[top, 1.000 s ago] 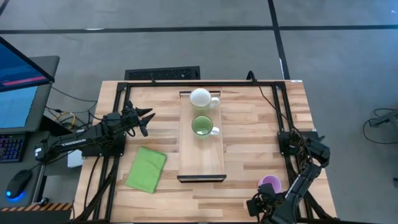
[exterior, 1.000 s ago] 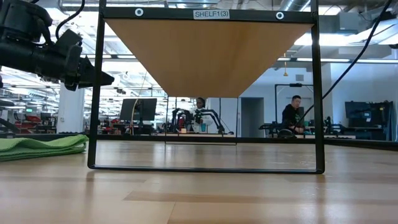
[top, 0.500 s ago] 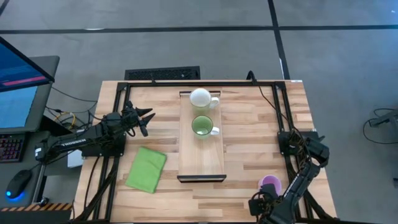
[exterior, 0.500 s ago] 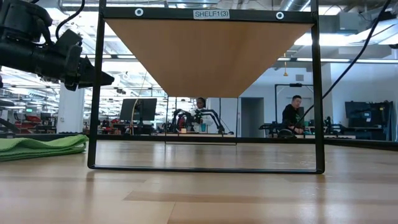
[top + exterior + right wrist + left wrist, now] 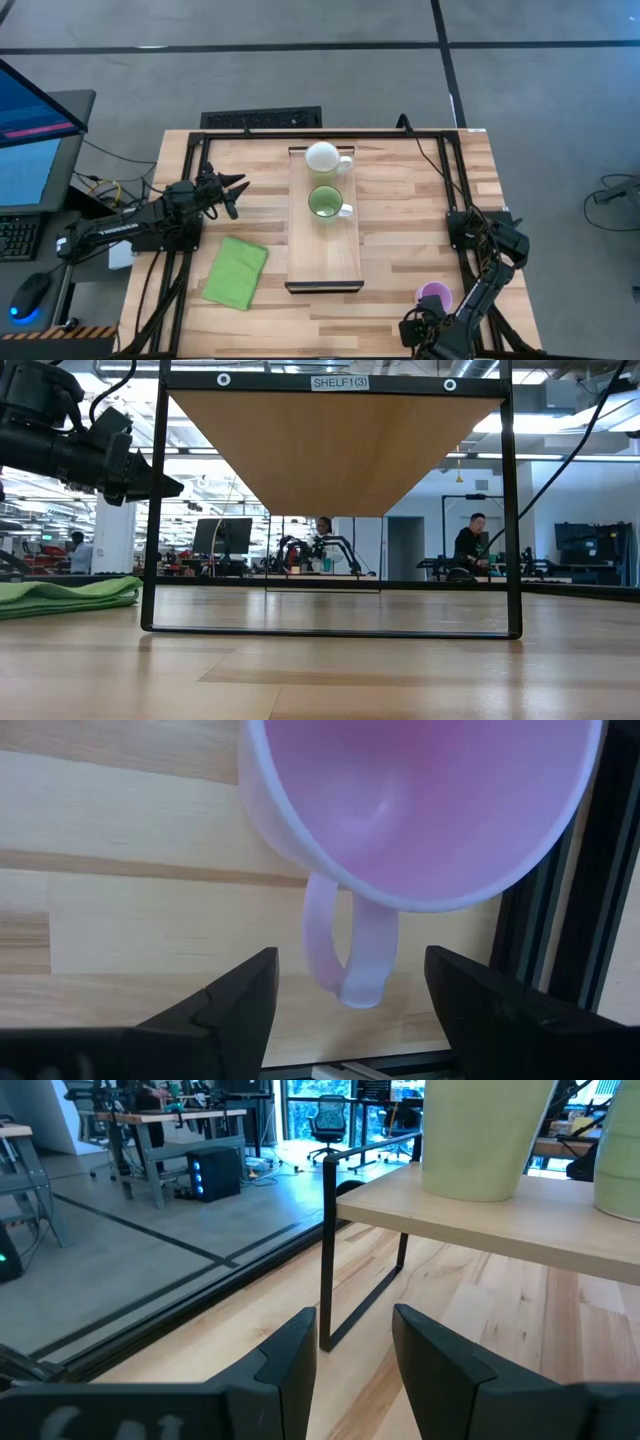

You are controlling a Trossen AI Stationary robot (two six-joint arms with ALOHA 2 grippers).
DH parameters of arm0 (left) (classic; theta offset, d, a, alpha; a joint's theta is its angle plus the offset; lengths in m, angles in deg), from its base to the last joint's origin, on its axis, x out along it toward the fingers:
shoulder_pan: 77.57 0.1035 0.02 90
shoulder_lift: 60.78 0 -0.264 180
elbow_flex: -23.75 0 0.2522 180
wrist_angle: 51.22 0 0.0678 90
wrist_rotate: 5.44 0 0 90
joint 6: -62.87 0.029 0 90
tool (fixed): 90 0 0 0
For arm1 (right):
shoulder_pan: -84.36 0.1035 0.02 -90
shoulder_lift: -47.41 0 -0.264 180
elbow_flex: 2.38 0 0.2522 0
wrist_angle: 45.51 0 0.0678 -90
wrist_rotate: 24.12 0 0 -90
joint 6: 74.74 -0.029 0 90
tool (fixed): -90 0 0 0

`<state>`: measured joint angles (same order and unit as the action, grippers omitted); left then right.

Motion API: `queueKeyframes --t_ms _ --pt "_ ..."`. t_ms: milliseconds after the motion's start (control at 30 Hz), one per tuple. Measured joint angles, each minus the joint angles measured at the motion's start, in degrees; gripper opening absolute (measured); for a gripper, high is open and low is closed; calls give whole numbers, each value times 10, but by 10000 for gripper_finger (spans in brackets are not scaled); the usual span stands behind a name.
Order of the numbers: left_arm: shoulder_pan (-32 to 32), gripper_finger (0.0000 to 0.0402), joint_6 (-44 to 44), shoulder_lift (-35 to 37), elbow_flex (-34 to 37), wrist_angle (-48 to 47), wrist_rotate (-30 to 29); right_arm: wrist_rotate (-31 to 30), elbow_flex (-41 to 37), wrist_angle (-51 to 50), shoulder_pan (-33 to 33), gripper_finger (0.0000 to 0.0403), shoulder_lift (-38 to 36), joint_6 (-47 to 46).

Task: Stack small to large cups/mugs on shelf
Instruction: Put the pink mug on the shelf

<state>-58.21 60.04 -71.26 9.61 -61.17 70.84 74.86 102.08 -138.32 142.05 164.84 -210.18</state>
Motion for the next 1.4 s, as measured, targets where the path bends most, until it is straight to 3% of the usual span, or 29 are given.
queueKeyframes --t_ms 267,567,867,1400 --pt "0 126 0 0 0 0 0 3 -13 9 -2 276 0 -22" --pt "0 126 0 0 0 0 0 6 -87 142 -5 273 1 -31" --pt "0 126 0 0 0 0 0 -5 -56 40 -5 224 0 -28" --pt "0 126 0 0 0 0 0 -13 -36 19 -16 150 0 -25"
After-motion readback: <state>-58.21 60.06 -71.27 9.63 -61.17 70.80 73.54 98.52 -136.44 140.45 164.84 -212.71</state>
